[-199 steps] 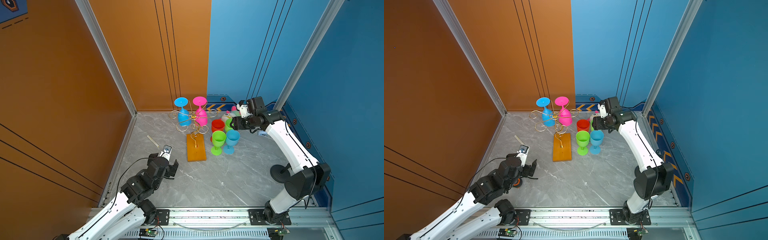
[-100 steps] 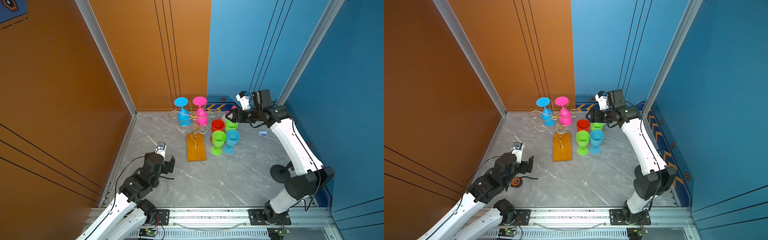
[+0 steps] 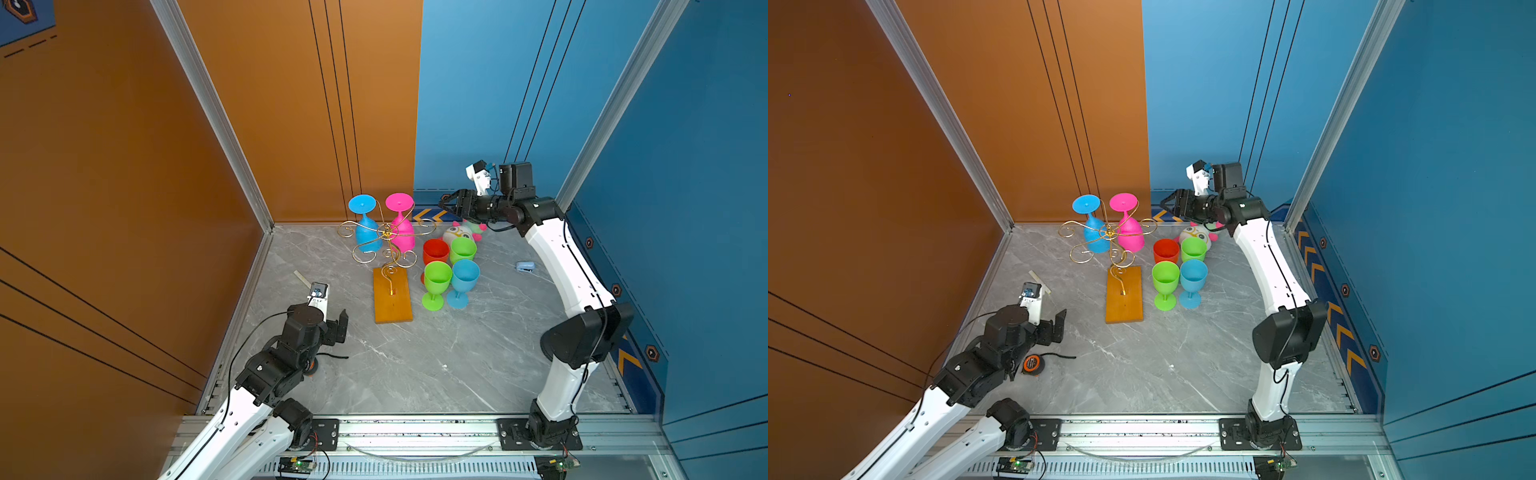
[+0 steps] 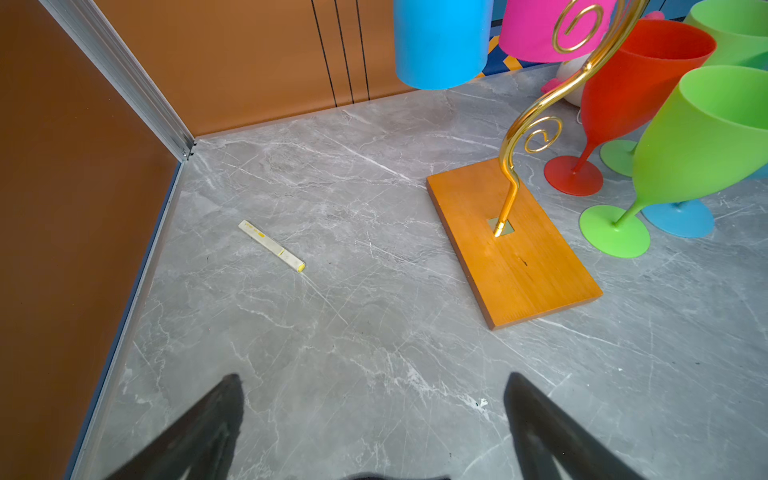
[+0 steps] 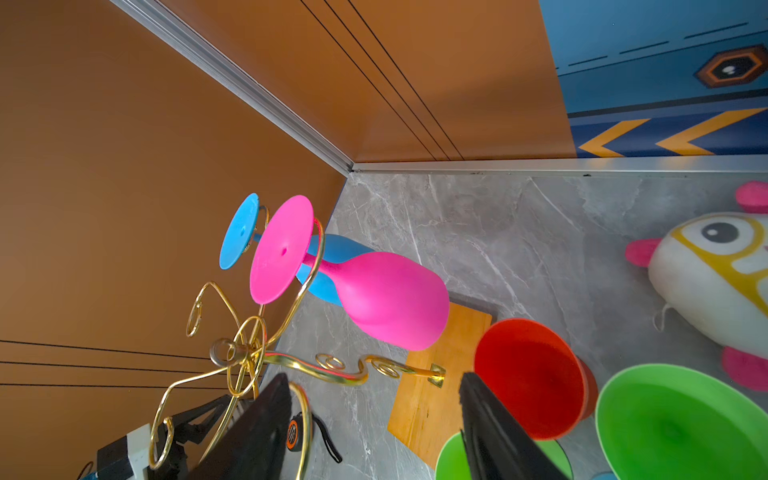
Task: Take the wine glass off the wine glass rack
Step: 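Lift the right gripper and move it toward the pink glass on the rack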
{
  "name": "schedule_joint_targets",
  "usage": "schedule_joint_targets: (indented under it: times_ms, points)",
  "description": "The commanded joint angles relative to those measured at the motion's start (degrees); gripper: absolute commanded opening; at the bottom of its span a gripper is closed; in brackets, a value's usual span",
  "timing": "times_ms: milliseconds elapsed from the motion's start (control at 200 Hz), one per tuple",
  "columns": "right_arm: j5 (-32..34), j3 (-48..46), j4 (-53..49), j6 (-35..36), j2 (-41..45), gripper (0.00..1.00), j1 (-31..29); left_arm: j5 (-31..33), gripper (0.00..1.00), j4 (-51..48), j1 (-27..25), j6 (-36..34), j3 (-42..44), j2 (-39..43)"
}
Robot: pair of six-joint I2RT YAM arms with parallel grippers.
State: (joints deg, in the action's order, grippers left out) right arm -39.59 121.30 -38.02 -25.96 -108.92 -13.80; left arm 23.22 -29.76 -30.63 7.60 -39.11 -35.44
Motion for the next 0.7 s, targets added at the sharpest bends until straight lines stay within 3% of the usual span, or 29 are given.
schedule_joint_targets:
  times_ms: [0, 300, 696]
  points:
    - [-3.66, 5.49, 2.78, -2.75, -3.49, 0.66, -0.07, -1.16, 0.98, 1.20, 0.84, 0.56, 0.31, 0.74]
    - [-7.89, 16.33, 3.13, -5.07, -13.85, 0.66, -1.12, -1.37, 0.98, 1.24, 1.02, 0.38, 0.33, 1.27]
    - [-8.47, 17.58, 6.64, -7.83, -16.06, 0.63, -4.01, -1.51, 0.98, 1.28, 1.16, 0.47, 0.35, 1.89]
